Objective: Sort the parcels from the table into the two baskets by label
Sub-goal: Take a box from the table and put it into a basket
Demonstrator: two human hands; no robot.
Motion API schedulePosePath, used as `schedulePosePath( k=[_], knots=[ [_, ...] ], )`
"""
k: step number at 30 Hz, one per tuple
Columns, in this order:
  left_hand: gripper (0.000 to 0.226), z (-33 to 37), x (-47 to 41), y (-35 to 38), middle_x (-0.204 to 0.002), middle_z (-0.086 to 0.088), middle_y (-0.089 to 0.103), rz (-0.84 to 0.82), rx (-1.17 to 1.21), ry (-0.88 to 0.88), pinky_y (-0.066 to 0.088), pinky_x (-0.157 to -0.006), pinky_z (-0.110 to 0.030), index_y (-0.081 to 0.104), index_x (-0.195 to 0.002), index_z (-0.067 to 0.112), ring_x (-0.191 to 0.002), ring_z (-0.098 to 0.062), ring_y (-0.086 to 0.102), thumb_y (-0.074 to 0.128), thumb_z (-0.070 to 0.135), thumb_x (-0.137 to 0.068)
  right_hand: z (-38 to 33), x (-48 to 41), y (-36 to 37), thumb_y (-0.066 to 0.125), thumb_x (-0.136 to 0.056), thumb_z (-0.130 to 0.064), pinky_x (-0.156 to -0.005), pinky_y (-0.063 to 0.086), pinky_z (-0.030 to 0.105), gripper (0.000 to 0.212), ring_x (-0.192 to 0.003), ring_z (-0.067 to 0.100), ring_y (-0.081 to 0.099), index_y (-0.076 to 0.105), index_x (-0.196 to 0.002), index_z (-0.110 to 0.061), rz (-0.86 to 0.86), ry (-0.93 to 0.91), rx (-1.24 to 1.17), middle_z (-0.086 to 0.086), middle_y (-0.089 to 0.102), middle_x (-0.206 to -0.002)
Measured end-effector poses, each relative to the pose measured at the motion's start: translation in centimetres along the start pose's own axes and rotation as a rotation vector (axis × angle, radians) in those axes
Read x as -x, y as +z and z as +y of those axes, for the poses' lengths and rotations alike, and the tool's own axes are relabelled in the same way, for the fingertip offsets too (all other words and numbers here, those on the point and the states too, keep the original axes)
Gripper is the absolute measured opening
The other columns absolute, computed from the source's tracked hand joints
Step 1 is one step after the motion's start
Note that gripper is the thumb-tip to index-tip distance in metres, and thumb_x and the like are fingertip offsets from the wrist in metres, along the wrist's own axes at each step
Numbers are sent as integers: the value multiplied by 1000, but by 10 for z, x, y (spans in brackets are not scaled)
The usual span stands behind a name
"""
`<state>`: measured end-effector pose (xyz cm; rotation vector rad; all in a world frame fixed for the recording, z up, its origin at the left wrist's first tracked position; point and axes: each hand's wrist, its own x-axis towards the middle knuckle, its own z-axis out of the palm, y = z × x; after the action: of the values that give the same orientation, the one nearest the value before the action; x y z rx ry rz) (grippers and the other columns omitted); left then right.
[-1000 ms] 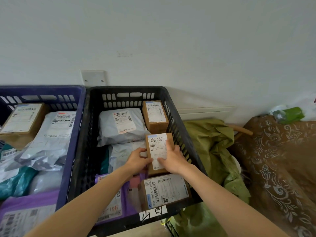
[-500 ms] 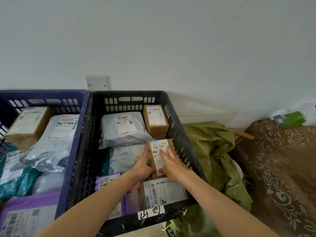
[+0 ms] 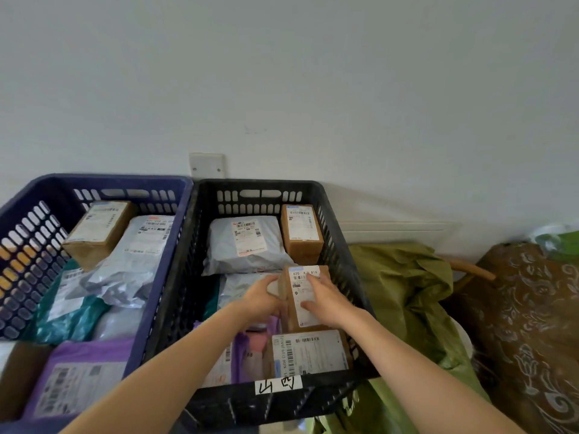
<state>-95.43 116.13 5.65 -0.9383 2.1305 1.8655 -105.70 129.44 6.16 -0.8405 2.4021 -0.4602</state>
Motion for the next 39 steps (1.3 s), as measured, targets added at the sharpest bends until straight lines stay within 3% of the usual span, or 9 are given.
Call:
schedulePosePath(
  k=[3, 5, 10, 18, 24, 27, 31, 34, 39],
  knots=[
    [59, 13, 9, -15, -93, -6, 63, 96, 66, 46, 52, -58, -24, 42, -140, 19, -74, -17, 62, 62, -1, -88, -7, 3, -12, 55, -97, -27, -116, 29, 40, 68, -145, 24, 25, 19, -154, -19, 41, -107, -36, 4, 18, -160],
    [53, 19, 16, -26, -98, -5, 66, 192, 93, 85, 53, -63, -25, 45, -139, 20, -84, -20, 66, 61, 4, -90, -12, 6, -19, 55, -97, -26, -115, 30, 38, 63, -143, 22, 28, 24, -152, -19, 82, -186, -57, 4, 25, -158],
    [45, 23, 53, -47, -106, -8, 67, 388, 186, 175, 56, -81, -34, 51, -135, 19, -95, -24, 67, 62, 8, -92, -32, 9, -24, 52, -99, -27, -110, 33, 34, 57, -141, 21, 33, 29, -150, -19, 106, -340, -154, 4, 31, -155],
    [38, 11, 128, -81, -114, -5, 67, 607, 194, 210, 54, -86, -31, 52, -132, 22, -96, -19, 68, 55, 9, -97, -105, 9, 1, 48, -101, -27, -106, 30, 27, 49, -137, 19, 38, 35, -147, -15, 96, -552, -248, 5, 38, -151],
    [38, -12, 188, -122, -111, -7, 67, 784, 238, 222, 57, -81, -33, 56, -128, 19, -85, -20, 67, 59, 3, -94, -178, 23, 32, 45, -101, -26, -100, 39, 28, 46, -128, 19, 47, 37, -146, -16, -9, -691, -309, 4, 41, -148],
    [41, -30, 218, -150, -106, -4, 69, 869, 249, 226, 58, -78, -29, 56, -127, 21, -87, -18, 68, 61, 2, -91, -221, 34, 52, 45, -102, -24, -96, 36, 22, 45, -126, 15, 47, 39, -145, -15, -40, -761, -315, 4, 43, -147],
    [41, -61, 262, -195, -101, -3, 68, 968, 307, 227, 56, -83, -35, 55, -129, 19, -83, -19, 66, 59, 1, -93, -282, 51, 88, 45, -101, -22, -90, 40, 17, 43, -116, 11, 50, 40, -143, -14, -75, -834, -309, 4, 46, -144],
    [43, -89, 298, -233, -109, -9, 67, 1010, 324, 227, 56, -87, -40, 53, -132, 15, -88, -23, 67, 60, 1, -92, -331, 66, 120, 45, -101, -23, -98, 43, 27, 44, -120, 13, 51, 39, -143, -13, -86, -885, -296, 4, 46, -145],
    [41, -142, 362, -304, -109, -6, 66, 1065, 372, 216, 57, -75, -29, 54, -129, 21, -86, -17, 67, 63, 5, -91, -421, 90, 183, 45, -101, -23, -93, 40, 24, 43, -113, 8, 50, 40, -143, -15, -132, -929, -288, 4, 45, -144]
  ],
)
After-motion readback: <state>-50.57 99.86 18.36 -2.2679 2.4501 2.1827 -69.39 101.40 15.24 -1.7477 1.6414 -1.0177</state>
